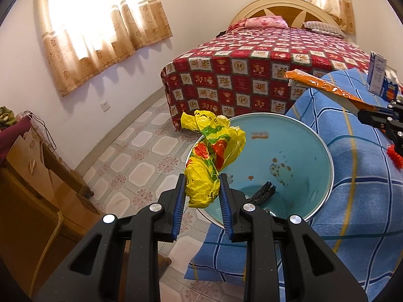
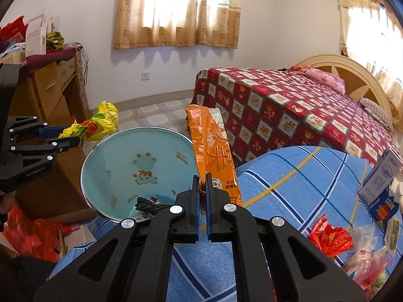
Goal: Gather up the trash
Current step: 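Carry the yellow wrapper and orange wrapper over the bin with both grippers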
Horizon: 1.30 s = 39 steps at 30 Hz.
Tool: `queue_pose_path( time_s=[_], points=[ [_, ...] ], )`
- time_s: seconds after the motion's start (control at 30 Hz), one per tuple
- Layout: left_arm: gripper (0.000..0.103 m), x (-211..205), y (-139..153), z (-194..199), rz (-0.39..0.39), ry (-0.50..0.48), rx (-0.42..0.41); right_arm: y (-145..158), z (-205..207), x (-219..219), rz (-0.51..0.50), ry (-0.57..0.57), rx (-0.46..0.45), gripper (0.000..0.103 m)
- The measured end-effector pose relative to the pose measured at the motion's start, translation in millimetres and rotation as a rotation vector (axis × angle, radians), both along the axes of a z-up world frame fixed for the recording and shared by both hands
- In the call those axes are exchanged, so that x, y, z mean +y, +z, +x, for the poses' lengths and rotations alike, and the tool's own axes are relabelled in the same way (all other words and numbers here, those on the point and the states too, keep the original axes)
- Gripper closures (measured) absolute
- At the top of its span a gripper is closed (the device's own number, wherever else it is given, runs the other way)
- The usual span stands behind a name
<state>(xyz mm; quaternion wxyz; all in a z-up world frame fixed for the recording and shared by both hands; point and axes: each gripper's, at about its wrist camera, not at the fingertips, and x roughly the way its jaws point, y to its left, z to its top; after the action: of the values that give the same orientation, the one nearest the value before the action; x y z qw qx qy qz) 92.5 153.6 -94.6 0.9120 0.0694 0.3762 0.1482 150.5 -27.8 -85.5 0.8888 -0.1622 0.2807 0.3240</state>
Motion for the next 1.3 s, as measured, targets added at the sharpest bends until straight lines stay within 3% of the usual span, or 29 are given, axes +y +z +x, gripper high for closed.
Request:
queue_pose_path(
  time_s=[1.3],
  points=[
    [0.077, 3, -1, 0, -0.016, 0.012, -0.005, -2, -8, 18, -0.013, 0.061, -0.013, 0.098]
  ],
)
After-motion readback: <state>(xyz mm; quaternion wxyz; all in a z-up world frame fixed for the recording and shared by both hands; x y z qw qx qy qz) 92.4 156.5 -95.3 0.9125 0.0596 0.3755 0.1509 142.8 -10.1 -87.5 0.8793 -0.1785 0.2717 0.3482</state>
